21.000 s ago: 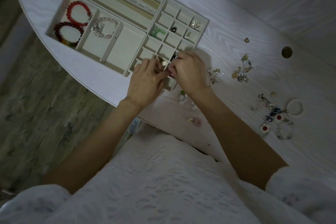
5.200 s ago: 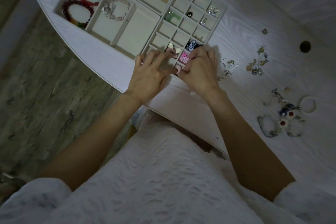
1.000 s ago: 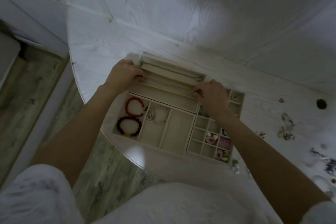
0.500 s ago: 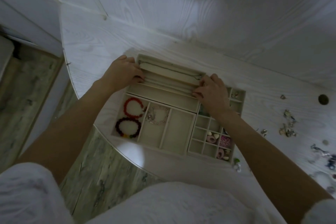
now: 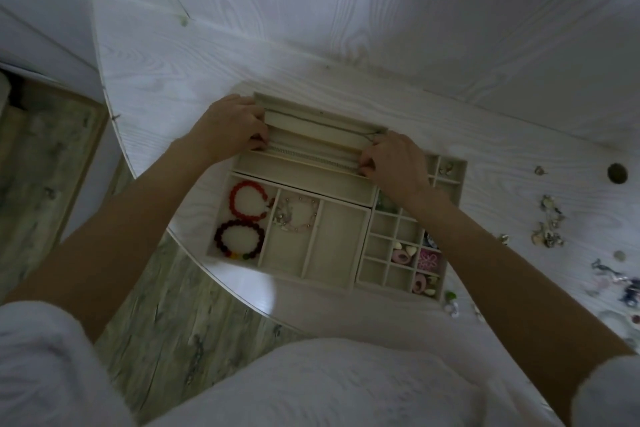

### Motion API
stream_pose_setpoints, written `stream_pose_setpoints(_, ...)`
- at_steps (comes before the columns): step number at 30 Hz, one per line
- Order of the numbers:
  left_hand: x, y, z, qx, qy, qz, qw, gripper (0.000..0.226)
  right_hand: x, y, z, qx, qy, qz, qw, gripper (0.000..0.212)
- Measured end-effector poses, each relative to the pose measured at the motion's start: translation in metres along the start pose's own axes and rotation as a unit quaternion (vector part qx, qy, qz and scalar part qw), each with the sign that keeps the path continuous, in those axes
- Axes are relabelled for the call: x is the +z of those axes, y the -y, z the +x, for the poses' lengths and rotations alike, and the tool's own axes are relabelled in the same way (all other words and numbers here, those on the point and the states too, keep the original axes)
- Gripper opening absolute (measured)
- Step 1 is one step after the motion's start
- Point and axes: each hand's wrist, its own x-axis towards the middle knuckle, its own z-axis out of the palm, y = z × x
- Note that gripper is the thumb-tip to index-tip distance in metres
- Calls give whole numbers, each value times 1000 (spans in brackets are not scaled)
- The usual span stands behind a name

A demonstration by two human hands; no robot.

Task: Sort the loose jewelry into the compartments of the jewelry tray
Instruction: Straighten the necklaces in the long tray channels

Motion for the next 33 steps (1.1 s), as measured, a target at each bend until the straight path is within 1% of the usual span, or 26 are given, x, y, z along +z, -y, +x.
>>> stream_pose_setpoints(2, -2, -1, 0, 10, 6, 9, 1000, 17, 1, -1, 3, -6, 21, -24, 999, 19)
stream_pose_setpoints(5, -4, -2, 2, 38, 11, 24, 999, 19, 2, -2, 4, -2, 28, -55, 998, 20)
stream_pose_setpoints(11, -7, 0, 3, 77, 16, 30, 996, 23, 0, -1, 8, -19, 49, -62, 997, 21)
stream_pose_setpoints(23, -3, 3, -7, 39, -11, 24, 999, 20, -6, -2, 7, -19, 58, -63, 996, 23)
stream_pose_setpoints(27, -4, 3, -10, 33, -24, 16, 999, 11, -5, -1, 7, -15, 55, -64, 996, 21)
stream_pose_setpoints(32, -4, 1, -12, 28, -27, 13, 999, 23, -4, 0, 6, -14, 56, -69, 996, 23)
stream_pose_setpoints(33, -2, 2, -12, 29, -32, 14, 999, 22, -3, 0, 6, -16, 54, -69, 996, 23)
